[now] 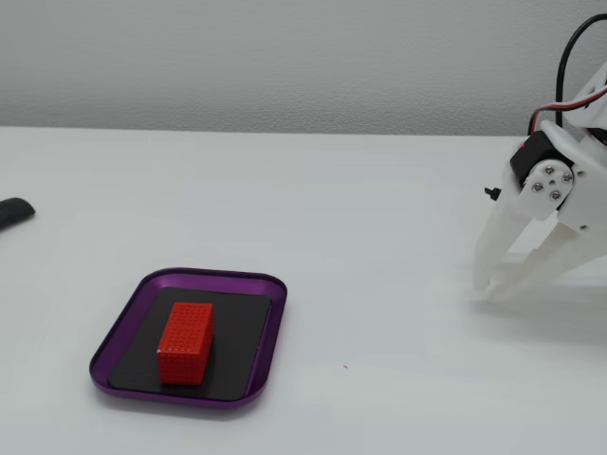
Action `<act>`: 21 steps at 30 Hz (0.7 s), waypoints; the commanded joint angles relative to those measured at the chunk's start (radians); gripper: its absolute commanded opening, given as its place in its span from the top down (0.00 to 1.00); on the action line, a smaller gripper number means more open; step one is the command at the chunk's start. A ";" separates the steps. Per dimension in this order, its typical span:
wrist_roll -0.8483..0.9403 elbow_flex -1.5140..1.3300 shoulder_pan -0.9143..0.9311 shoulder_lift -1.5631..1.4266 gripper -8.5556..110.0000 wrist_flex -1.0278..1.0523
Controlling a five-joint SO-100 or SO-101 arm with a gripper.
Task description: Remove the cube from the box.
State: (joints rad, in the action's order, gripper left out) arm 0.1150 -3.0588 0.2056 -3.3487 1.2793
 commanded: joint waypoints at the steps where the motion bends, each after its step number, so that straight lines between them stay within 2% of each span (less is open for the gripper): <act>1: -0.112 -0.006 0.006 -0.087 0.93 0.005; 21: -0.100 -0.006 -0.002 -0.089 0.93 -0.008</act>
State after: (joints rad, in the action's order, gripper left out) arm 0.0092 -3.0588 0.2056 -3.3487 1.2763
